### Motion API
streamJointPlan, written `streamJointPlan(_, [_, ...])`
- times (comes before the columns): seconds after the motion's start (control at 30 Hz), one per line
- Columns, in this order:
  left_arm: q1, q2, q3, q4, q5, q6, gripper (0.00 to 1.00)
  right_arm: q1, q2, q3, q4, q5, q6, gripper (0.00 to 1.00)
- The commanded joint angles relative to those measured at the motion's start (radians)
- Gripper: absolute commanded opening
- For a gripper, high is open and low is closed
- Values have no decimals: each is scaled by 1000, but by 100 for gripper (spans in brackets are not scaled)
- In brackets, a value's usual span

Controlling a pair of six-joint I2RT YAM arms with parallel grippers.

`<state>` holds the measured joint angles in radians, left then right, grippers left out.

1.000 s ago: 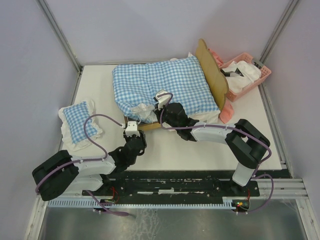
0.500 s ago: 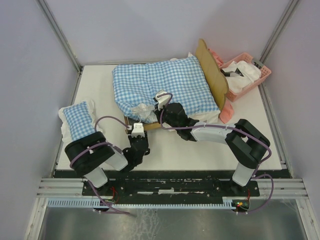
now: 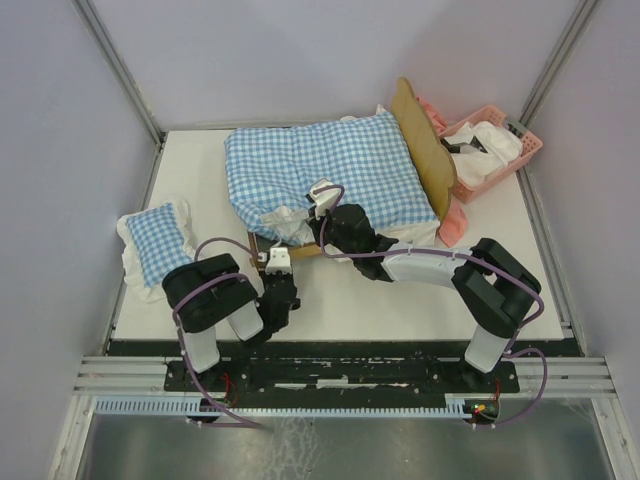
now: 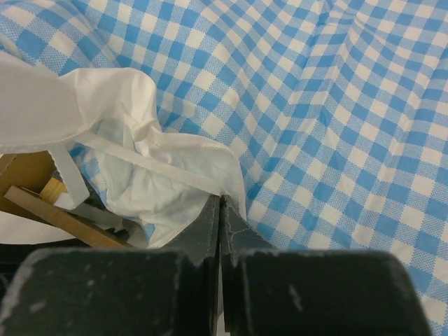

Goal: Set up the pet bed
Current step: Cross the ropes on the bed frame.

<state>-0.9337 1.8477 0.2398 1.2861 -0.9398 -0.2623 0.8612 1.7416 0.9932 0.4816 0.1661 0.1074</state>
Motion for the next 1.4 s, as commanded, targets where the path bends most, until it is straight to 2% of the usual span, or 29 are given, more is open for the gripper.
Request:
streamJointPlan(0.0, [-4, -150, -58, -63, -29, -148, 3, -7, -41, 29, 8, 5, -12, 2])
streamJointPlan(0.13, [-4, -352, -55, -500, -29, -382, 3, -6, -34, 18, 14, -8, -3, 2])
streamJointPlan(0.33, [-5, -612, -75, -821, 24, -472, 3, -5, -37, 16, 8, -18, -2, 2])
streamJointPlan(0.53, [-5, -795, -140, -897, 100, -509, 3, -4, -37, 18, 5, -23, 9, 2])
streamJointPlan(0.7, [-5, -891, -132, -1010, 150, -548, 3, -2, -36, 21, 1, -25, 17, 2])
streamJointPlan(0.9, [-5, -1021, -96, -1168, 246, -606, 3, 2, -39, -2, -3, -99, 33, 2])
streamJointPlan(1.07, [-5, -1125, -67, -1320, 286, -635, 3, 4, -74, -28, -48, -203, 55, 2])
streamJointPlan(1.27, [-5, -1208, -95, -1374, 301, -649, 3, 27, -92, -27, -83, -410, 142, 2])
streamJointPlan(1.37, [-4, -1236, -99, -1387, 339, -627, 3, 51, -86, -35, -27, -459, 215, 2])
